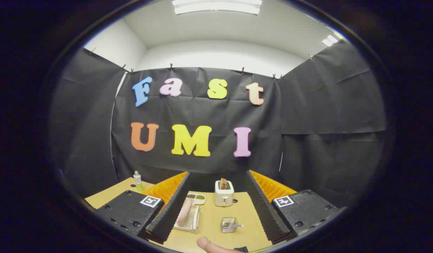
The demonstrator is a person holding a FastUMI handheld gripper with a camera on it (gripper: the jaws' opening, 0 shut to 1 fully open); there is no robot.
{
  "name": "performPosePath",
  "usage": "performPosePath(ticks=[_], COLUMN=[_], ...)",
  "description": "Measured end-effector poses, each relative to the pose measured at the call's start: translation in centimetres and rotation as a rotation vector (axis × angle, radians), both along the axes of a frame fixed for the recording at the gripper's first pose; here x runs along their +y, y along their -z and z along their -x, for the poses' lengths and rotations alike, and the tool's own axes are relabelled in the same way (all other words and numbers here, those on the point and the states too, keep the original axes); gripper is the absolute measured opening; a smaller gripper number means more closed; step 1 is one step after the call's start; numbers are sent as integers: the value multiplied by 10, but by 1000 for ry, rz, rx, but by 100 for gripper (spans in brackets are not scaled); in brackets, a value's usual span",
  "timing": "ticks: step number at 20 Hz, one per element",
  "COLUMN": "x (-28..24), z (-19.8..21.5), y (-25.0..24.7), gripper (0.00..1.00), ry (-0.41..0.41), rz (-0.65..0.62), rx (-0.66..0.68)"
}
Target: Take the plate from the dish rack, then take the spoon from the basket and place it into the plate.
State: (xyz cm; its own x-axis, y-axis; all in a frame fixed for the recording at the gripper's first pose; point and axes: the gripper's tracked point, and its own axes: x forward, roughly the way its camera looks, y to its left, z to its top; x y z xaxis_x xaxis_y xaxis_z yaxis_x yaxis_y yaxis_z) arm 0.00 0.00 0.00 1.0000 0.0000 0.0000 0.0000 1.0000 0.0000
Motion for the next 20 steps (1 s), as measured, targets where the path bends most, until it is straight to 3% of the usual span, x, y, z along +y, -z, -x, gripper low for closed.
performPosePath(ticks=[8,20], x=[-8,39], z=[-5,-29], y=[4,24], gripper=[100,100], ry=[50,44], rz=[-15,-13], rx=[13,79])
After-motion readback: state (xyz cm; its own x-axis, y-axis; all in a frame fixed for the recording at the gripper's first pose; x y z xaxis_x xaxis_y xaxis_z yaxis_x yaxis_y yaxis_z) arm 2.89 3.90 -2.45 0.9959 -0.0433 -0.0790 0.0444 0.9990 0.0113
